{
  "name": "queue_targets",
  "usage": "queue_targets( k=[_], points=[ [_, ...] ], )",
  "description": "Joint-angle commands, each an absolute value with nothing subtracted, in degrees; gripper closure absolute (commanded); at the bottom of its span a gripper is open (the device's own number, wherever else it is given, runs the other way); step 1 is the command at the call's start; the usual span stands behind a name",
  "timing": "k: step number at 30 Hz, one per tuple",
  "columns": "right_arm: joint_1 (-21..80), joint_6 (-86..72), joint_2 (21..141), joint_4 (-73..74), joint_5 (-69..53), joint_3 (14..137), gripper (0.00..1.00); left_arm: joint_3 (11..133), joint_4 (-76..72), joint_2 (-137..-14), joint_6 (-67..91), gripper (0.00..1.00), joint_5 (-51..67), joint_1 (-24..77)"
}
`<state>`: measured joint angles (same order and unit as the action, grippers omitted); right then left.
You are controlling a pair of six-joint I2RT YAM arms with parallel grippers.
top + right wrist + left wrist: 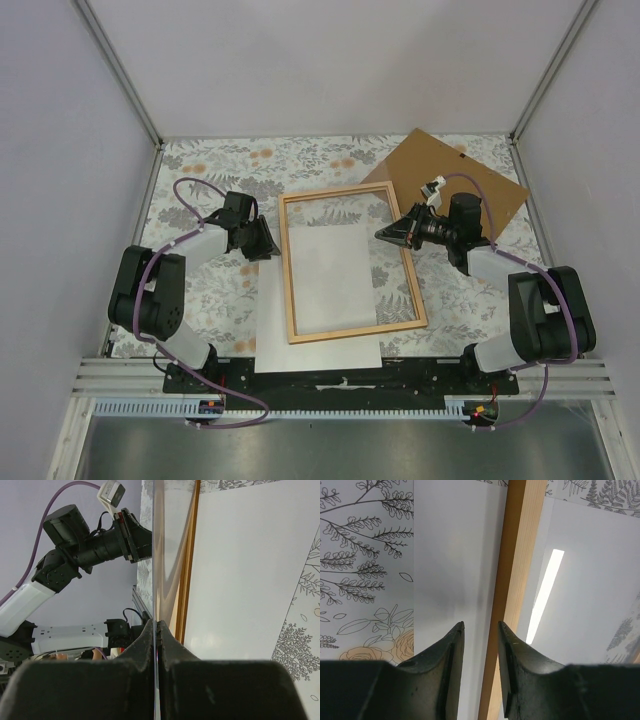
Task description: Put the photo into the frame
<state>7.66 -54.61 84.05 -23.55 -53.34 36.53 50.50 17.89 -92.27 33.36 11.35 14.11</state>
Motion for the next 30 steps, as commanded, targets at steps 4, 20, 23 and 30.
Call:
queue_targets(
  k=[4,20,23,30],
  points=[
    [8.00,-54.58,82.70,-28.04,-55.11,37.26,1.00,50.54,16.61,-92.72,31.29,0.62,13.09,13.80],
    [9.40,-52.48,86.13,-28.92,-55.46,37.88,1.00,50.71,16.96,-93.34,30.94,0.62,13.54,13.80],
    [9.32,-52.03,86.57,-28.83,-55.20,37.79,1.00,50.71,16.96,-93.43,30.76,0.62,13.62,13.89],
    [9.40,-52.56,87.45,-30.41,-54.84,37.53,1.00,50.71,16.96,-93.60,30.67,0.63,13.97,13.89]
  ],
)
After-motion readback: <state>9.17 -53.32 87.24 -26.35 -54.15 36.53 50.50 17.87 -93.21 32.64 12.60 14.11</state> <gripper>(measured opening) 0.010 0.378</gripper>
